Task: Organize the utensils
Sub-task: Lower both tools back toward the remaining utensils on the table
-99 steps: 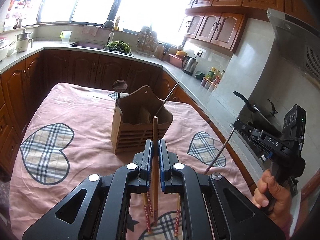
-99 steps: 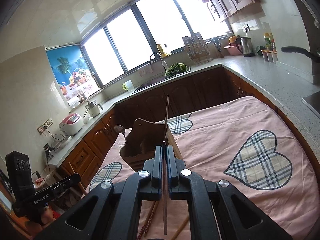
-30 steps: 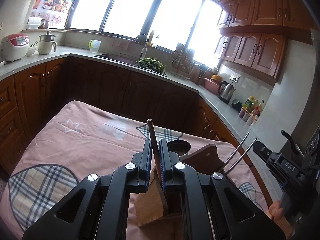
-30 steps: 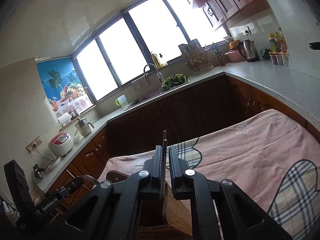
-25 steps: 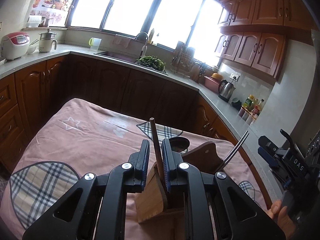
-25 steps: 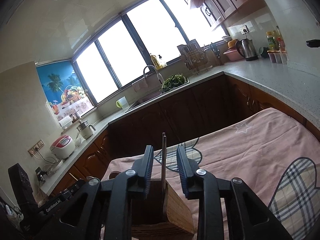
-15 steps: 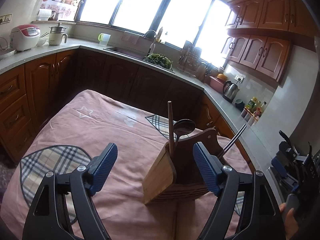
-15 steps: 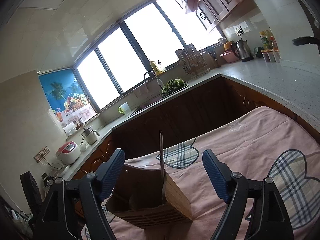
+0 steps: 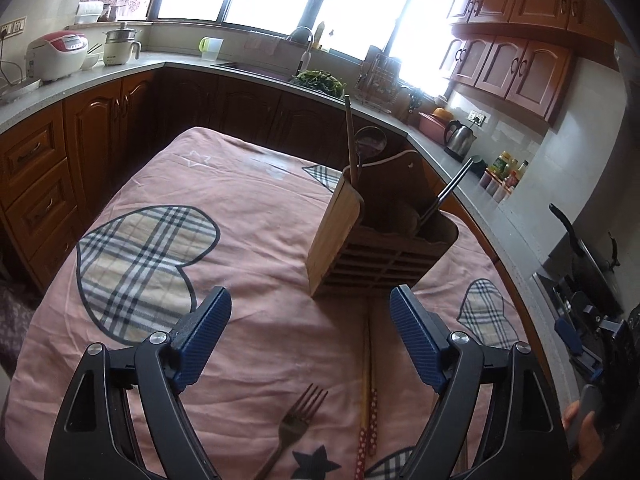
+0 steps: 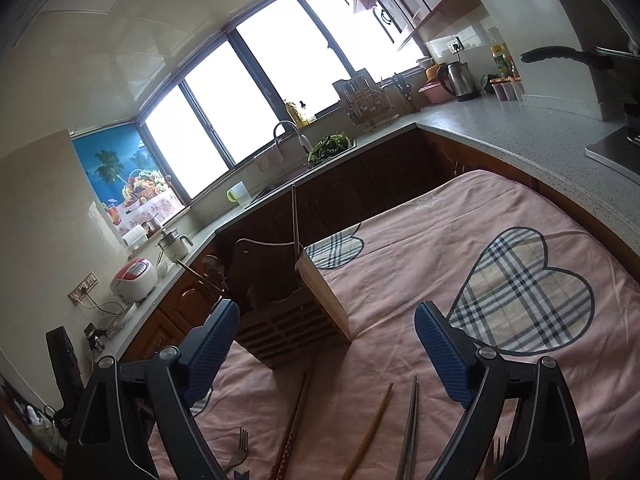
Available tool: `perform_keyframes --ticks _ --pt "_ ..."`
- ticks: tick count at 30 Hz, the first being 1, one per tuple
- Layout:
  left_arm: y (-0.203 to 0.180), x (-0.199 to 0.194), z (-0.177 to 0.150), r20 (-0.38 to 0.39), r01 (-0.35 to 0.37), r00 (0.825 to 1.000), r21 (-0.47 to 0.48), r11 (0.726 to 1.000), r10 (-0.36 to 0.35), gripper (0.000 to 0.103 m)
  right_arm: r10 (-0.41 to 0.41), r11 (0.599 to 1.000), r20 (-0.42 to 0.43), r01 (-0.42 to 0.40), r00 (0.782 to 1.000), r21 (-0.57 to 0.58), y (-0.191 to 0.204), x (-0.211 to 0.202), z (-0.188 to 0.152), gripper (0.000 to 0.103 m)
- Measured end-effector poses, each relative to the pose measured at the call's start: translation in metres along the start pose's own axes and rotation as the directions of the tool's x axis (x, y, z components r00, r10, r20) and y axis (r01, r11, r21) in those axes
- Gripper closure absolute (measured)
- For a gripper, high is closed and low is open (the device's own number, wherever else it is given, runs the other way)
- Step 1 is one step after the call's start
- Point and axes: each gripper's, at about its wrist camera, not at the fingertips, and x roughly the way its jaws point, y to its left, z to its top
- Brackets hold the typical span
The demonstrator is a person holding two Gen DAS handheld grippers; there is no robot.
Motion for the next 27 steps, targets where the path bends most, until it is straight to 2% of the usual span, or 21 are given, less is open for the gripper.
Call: perform_keyframes --ticks 14,20,27 --pt "0.006 -0.022 -0.049 -0.077 0.000 0.997 -0.002 1.000 0.000 0.019 -0.075 0.997 -0.084 0.074 0.994 -0.016 -0.013 -0.038 -0.059 0.012" --pt "0.003 -0.022 -0.059 -0.095 -0.002 0.995 0.013 1.000 0.003 0.019 -0.097 0.995 -0.122 0.093 0.988 -0.036 -0.015 -0.041 -0.080 0.012" --pt "-0.008 -0.016 -0.065 -0.117 -0.002 0.993 0.048 0.999 0.008 0.019 -0.112 0.993 -0.141 0.106 0.984 -0.044 -0.020 -0.041 -0.089 0.013"
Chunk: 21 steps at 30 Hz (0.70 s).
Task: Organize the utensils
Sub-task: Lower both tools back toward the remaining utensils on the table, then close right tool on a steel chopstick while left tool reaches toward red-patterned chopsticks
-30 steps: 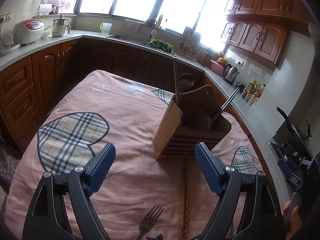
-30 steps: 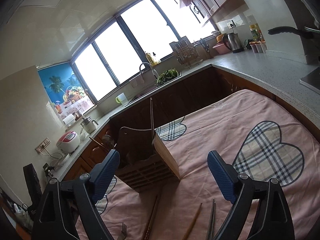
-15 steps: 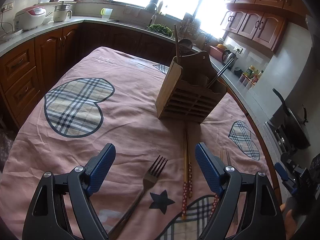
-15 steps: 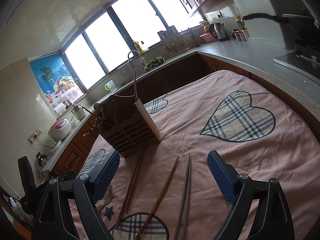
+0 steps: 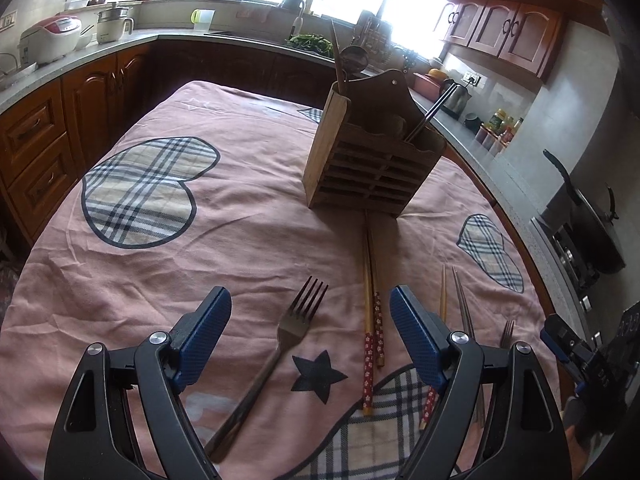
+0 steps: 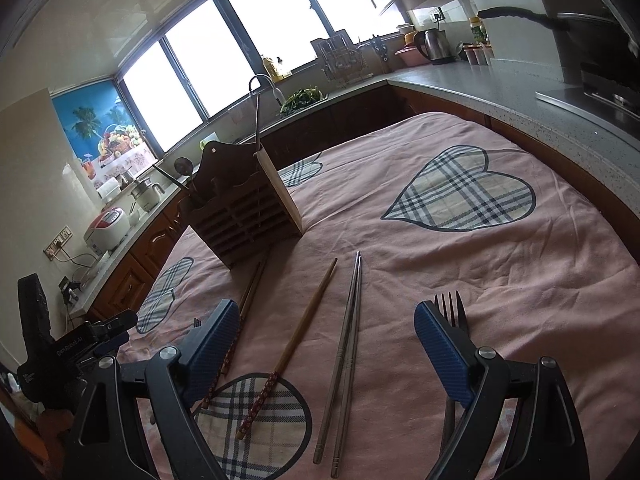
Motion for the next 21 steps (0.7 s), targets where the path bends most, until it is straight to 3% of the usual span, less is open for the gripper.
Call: perform_keyframes --ticks 7,12,21 --pt "-0.011 0.014 0.003 -0.030 -0.012 0.999 0.044 0.999 0.013 0.020 -0.022 1.000 -0.003 0.022 1.000 -0.009 -0.003 0.005 0.001 0.018" --pt "-0.019 0.028 0.009 -0.050 -0.015 0.999 0.071 0.997 0.019 0.022 -0.043 0.999 -0.034 0.042 0.999 -0.009 -0.007 0.016 0.003 0.035" --pt "-0.028 0.059 0.022 -0.099 -0.024 0.994 0.110 0.994 0.035 0.036 -0.075 0.996 -0.107 0.070 0.991 -0.051 -0.008 0.046 0.009 0.057"
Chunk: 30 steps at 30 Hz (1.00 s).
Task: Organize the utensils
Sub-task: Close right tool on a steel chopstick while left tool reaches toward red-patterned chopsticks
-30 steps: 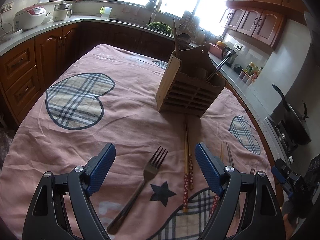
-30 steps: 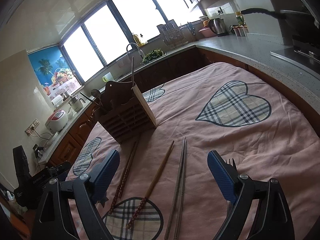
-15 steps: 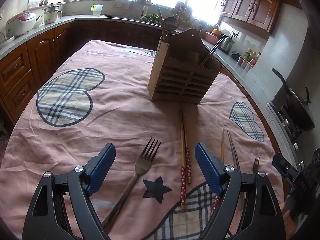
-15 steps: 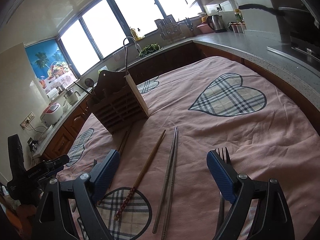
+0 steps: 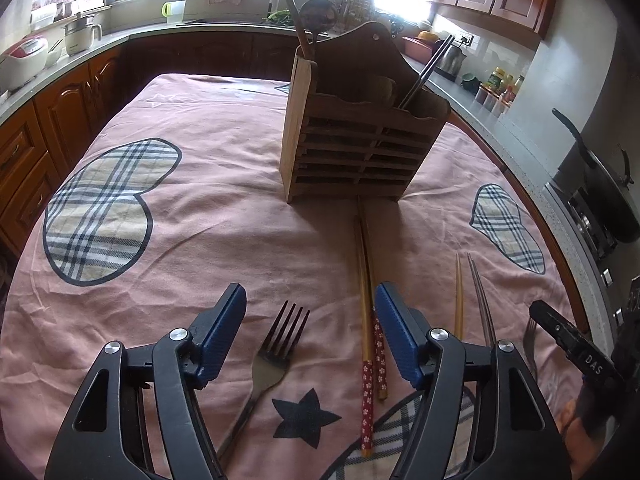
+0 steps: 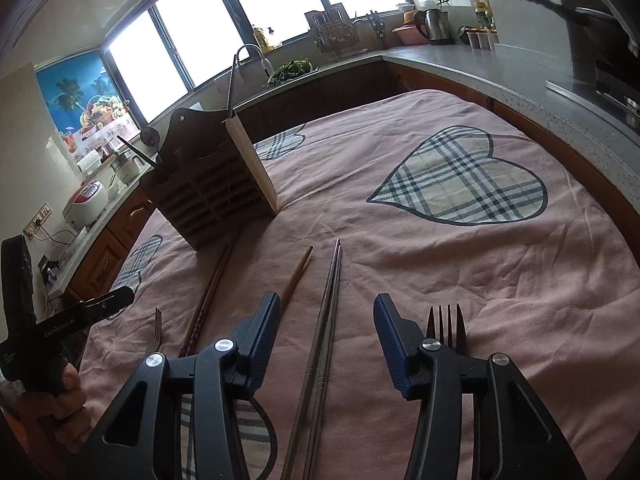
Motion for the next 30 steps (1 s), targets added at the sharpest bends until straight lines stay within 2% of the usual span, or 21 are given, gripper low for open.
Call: perform_keyframes --ticks 8,12,25,27,30 --pt "-0.009 0.035 0.013 -0.063 -0.017 0.998 0.048 0.999 0.020 0.042 -0.042 0.998 -0.106 0.036 0.993 -0.060 0.002 0.040 0.010 0.075" --pt "-0.014 0.048 0.017 -0.089 -0.021 0.996 0.074 0.997 0.028 0.043 -0.098 0.990 -0.156 0.081 0.983 -0.114 0.006 0.060 0.009 0.086" --pt "-0.020 0.086 0.022 -0.155 -0.029 0.987 0.111 0.993 0.046 0.050 -0.147 0.974 -0.194 0.107 0.970 -0.199 0.014 0.078 0.014 0.088" --pt "-0.022 0.090 0.024 -0.154 -0.037 0.987 0.123 0.992 0.056 0.051 -0.151 0.973 -0.192 0.111 0.970 -0.203 0.012 0.082 0.016 0.093" --pt "-0.025 0.095 0.029 -0.152 -0.044 0.986 0.143 0.989 0.066 0.051 -0.150 0.973 -0.194 0.111 0.969 -0.201 0.011 0.088 0.023 0.093"
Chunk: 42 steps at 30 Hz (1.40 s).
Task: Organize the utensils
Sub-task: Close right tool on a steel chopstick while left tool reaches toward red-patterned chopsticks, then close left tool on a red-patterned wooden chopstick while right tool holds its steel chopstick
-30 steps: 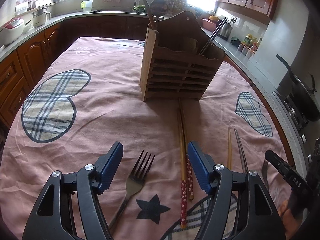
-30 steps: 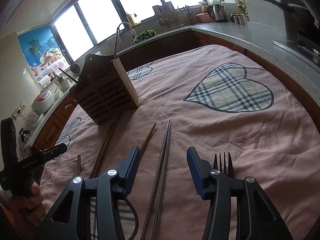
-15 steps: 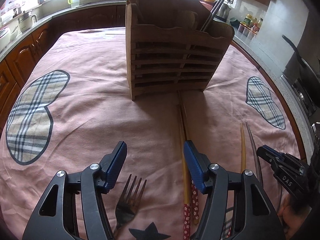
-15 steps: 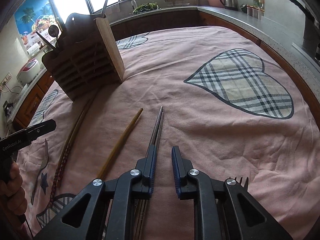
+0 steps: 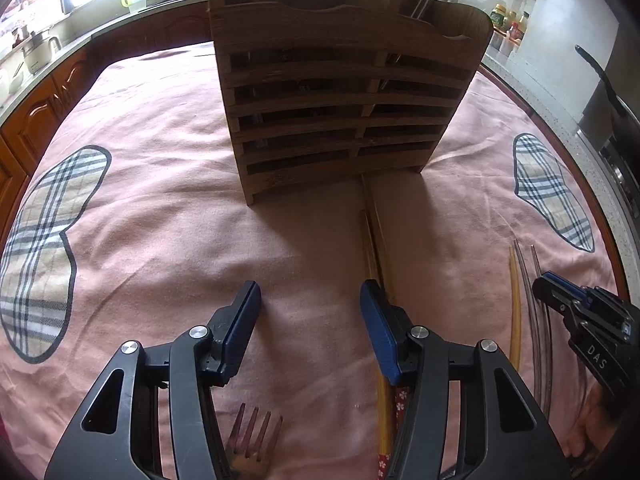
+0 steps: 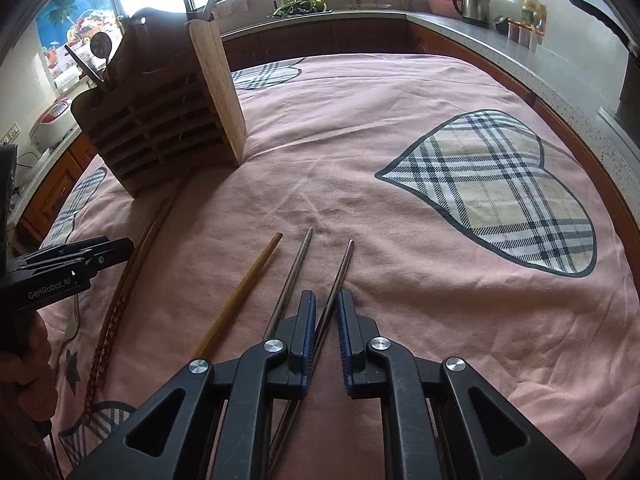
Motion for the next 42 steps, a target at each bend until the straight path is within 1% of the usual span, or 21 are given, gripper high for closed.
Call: perform_keyframes --ticks 2,5,6,9,13,15,18,20,23,26,27,28,29,31,33,35,36,38,42 --pt "-0.001 0.002 0.005 -0.005 0.011 1.000 0.004 1.000 -0.011 0.051 0.004 1.000 0.001 -0.004 1.000 0.001 -0.002 0.003 0.005 0.093" --pt "0.003 0.001 0.011 -0.011 0.061 0.998 -0.010 0.998 -0.061 0.055 0.028 0.999 -0.001 -0.028 1.000 0.018 -0.006 0.007 0.012 0.093" --pt "0.003 0.000 0.013 -0.010 0.068 0.998 -0.011 0.998 -0.068 0.057 0.038 0.999 0.000 -0.038 0.999 0.026 -0.008 0.008 0.013 0.093" --pt "0.004 0.000 0.017 -0.006 0.079 0.997 -0.008 0.997 -0.079 0.057 0.059 0.997 0.005 -0.059 0.998 0.041 -0.012 0.008 0.014 0.093" --pt "-0.004 0.010 0.021 -0.018 0.067 0.998 0.011 0.998 -0.067 0.059 0.058 0.998 0.012 -0.058 0.998 0.035 -0.010 0.008 0.014 0.093" --pt "-0.009 0.011 0.020 -0.008 0.042 0.999 0.035 0.998 -0.042 0.059 0.061 0.998 0.012 -0.062 0.998 0.034 -0.011 0.009 0.014 0.093" --pt "-0.011 0.012 0.022 -0.009 0.037 0.999 0.049 0.998 -0.036 0.059 0.061 0.998 0.011 -0.061 0.998 0.027 -0.011 0.009 0.015 0.093" --pt "-0.014 0.017 0.025 -0.025 0.034 0.999 0.059 0.998 -0.032 0.059 0.053 0.998 0.010 -0.053 0.999 0.016 -0.009 0.010 0.016 0.093" --pt "-0.026 0.019 0.027 -0.026 -0.025 0.999 0.123 0.992 0.028 0.060 0.040 0.999 0.004 -0.040 0.999 0.001 -0.006 0.013 0.021 0.093" --pt "-0.029 0.019 0.027 -0.027 -0.025 0.999 0.152 0.988 0.029 0.060 0.033 0.999 -0.010 -0.033 0.999 -0.020 -0.004 0.014 0.022 0.093" --pt "-0.028 0.019 0.028 -0.029 -0.017 0.999 0.148 0.989 0.022 0.063 0.029 0.999 -0.012 -0.029 1.000 -0.030 -0.003 0.014 0.022 0.093" --pt "-0.028 0.019 0.029 -0.027 -0.015 0.999 0.146 0.989 0.019 0.071 0.024 0.999 -0.013 -0.024 1.000 -0.038 -0.002 0.014 0.022 0.093" --pt "-0.030 0.019 0.029 -0.024 -0.017 1.000 0.150 0.989 0.021 0.075 0.018 0.999 -0.014 -0.019 1.000 -0.045 -0.001 0.015 0.023 0.093" --pt "-0.033 0.018 0.029 -0.023 -0.014 1.000 0.163 0.986 0.018 0.095 0.001 0.998 -0.009 -0.002 1.000 -0.065 0.003 0.018 0.025 0.093" --pt "-0.036 0.017 0.028 -0.022 -0.019 0.999 0.176 0.984 0.023 0.096 -0.017 0.996 -0.004 0.016 1.000 -0.086 0.007 0.020 0.027 0.095" --pt "-0.034 0.013 0.026 -0.026 0.013 1.000 0.157 0.988 -0.009 0.098 -0.014 0.996 -0.004 0.014 1.000 -0.085 0.007 0.021 0.028 0.096" --pt "-0.031 0.010 0.026 -0.025 0.034 0.999 0.140 0.990 -0.031 0.098 -0.003 0.997 -0.007 0.003 1.000 -0.075 0.006 0.020 0.029 0.096" --pt "-0.025 -0.003 0.021 -0.001 0.052 0.999 0.110 0.993 -0.053 0.098 0.040 0.998 -0.013 -0.040 0.999 -0.039 0.001 0.017 0.028 0.098" --pt "-0.009 -0.038 0.017 0.055 0.116 0.992 0.042 0.992 -0.118 0.098 0.108 0.994 0.025 -0.109 0.994 0.023 -0.005 -0.003 0.025 0.099"
